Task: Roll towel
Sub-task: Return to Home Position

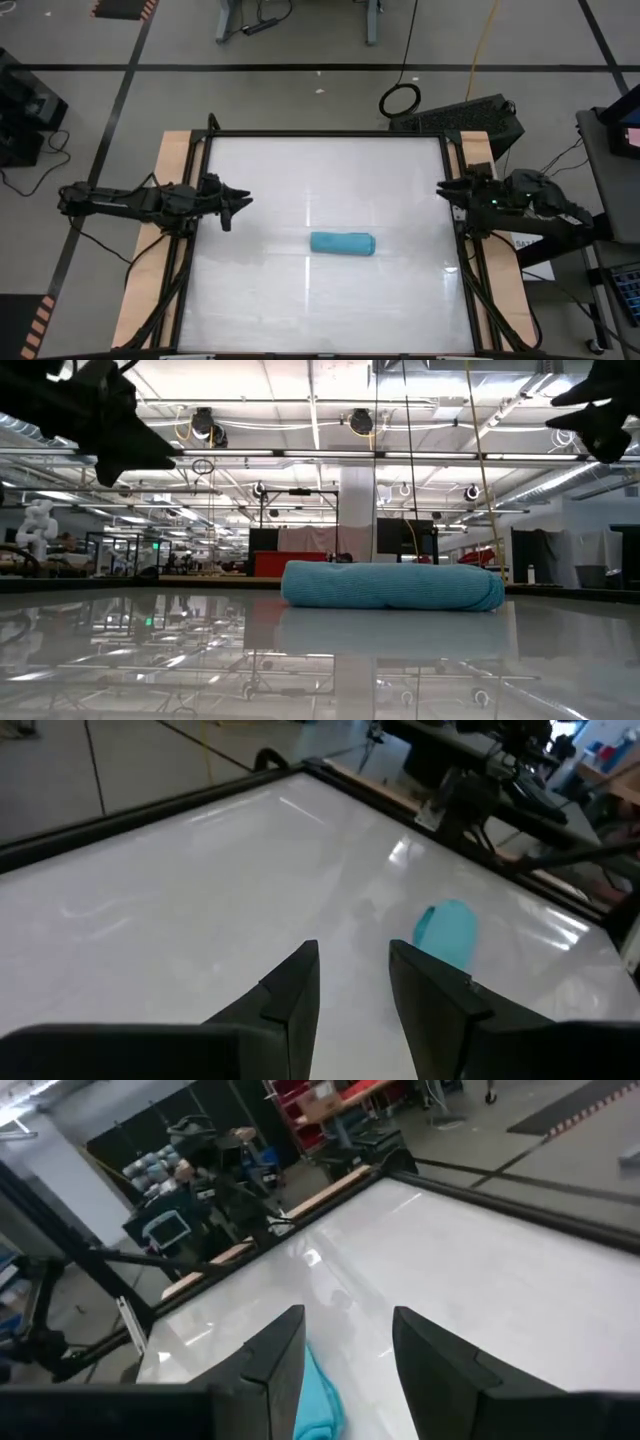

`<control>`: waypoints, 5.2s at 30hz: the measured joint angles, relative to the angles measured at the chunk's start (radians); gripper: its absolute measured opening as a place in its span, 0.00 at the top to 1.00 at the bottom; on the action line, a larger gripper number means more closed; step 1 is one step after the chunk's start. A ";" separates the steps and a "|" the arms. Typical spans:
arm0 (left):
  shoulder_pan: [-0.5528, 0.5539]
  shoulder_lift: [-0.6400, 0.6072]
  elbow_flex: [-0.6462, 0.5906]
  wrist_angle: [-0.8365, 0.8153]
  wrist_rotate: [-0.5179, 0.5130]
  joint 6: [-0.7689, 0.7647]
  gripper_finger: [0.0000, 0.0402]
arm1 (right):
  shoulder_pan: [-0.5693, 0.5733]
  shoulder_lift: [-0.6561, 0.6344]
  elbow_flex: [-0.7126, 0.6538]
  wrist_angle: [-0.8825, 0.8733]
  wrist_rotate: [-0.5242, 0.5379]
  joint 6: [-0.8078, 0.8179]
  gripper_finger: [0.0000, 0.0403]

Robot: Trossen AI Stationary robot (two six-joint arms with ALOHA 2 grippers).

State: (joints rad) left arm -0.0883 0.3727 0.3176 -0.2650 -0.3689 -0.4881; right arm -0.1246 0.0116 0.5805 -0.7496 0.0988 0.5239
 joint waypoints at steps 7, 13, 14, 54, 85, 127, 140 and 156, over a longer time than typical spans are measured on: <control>0.000 -0.053 -0.114 0.065 -0.021 -0.028 0.68 | 0.000 0.001 -0.170 0.155 -0.067 0.015 0.64; 0.000 -0.102 -0.187 0.150 -0.017 -0.030 0.68 | 0.000 -0.001 -0.319 0.366 -0.100 -0.002 0.64; 0.000 -0.111 -0.197 0.164 -0.017 -0.031 0.68 | 0.000 -0.002 -0.340 0.390 -0.099 -0.006 0.64; -0.001 -0.182 -0.273 0.216 -0.085 0.079 0.68 | 0.001 -0.005 -0.471 0.442 -0.101 -0.056 0.64; -0.001 -0.182 -0.276 0.229 -0.079 0.077 0.68 | 0.001 -0.005 -0.470 0.442 -0.101 -0.057 0.64; -0.001 -0.181 -0.275 0.231 -0.080 0.077 0.68 | 0.001 -0.005 -0.470 0.442 -0.101 -0.056 0.64; -0.001 -0.181 -0.275 0.231 -0.080 0.077 0.68 | 0.001 -0.005 -0.470 0.442 -0.101 -0.056 0.64; -0.001 -0.182 -0.275 0.231 -0.081 0.077 0.68 | 0.001 -0.005 -0.470 0.442 -0.101 -0.057 0.64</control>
State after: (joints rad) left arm -0.0895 0.1909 0.0427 -0.0341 -0.4494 -0.4107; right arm -0.1234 0.0071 0.1104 -0.3077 -0.0017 0.4671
